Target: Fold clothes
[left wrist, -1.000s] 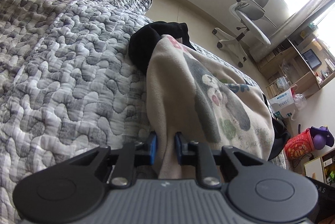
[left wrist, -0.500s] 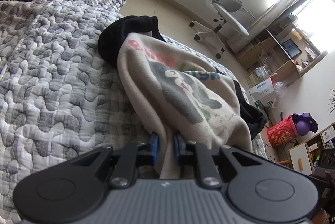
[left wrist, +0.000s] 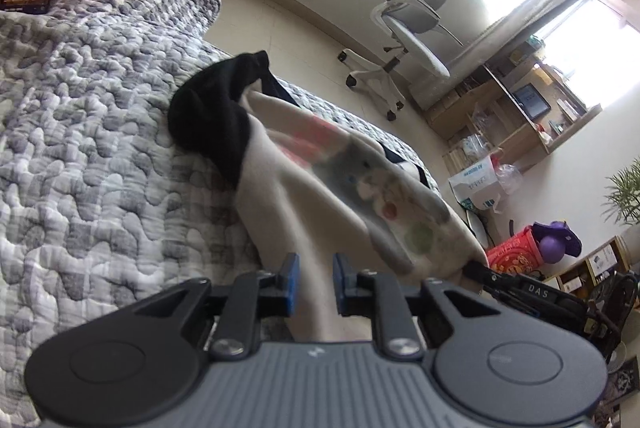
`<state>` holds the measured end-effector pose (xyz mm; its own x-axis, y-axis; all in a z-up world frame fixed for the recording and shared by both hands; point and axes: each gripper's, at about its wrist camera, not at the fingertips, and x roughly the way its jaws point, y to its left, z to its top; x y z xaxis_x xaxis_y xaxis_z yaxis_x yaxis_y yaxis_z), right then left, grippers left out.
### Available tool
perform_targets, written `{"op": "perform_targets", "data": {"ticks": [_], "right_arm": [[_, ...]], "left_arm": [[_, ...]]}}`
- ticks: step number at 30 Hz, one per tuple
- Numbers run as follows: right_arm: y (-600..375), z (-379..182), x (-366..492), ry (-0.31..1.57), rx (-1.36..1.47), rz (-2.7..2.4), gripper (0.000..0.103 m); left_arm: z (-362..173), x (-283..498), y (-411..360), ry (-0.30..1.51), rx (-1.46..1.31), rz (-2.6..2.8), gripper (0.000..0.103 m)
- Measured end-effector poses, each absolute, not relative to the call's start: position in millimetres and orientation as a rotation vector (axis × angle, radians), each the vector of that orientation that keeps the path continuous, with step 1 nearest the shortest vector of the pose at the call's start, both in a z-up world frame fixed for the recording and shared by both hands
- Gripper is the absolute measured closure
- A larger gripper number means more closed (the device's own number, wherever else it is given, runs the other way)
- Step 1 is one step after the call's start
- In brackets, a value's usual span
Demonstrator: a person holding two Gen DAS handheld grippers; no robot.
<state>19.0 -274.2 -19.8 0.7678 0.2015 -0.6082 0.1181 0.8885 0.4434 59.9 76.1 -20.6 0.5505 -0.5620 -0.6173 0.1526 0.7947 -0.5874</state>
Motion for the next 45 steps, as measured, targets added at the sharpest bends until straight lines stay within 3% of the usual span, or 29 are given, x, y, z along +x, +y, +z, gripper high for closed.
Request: {"op": "perform_targets", "data": {"ticks": [6, 9, 15, 28, 35, 45], "right_arm": [[-291, -44, 33, 0.762, 0.518, -0.009, 0.090], [-287, -46, 34, 0.761, 0.486, -0.014, 0.090], [-283, -45, 32, 0.756, 0.421, -0.014, 0.085], [-276, -7, 8, 0.653, 0.385, 0.065, 0.057], [-236, 9, 5, 0.608, 0.352, 0.199, 0.057], [-148, -7, 32, 0.692, 0.227, 0.360, 0.056]], "left_arm": [[-40, 77, 100, 0.904, -0.617, -0.262, 0.084], [-49, 86, 102, 0.895, -0.643, -0.183, 0.073], [-62, 104, 97, 0.848, -0.717, -0.112, 0.072], [-59, 117, 58, 0.853, -0.745, -0.162, 0.073], [-50, 113, 72, 0.872, -0.707, -0.102, 0.073], [-36, 98, 101, 0.838, -0.660, -0.043, 0.073]]}}
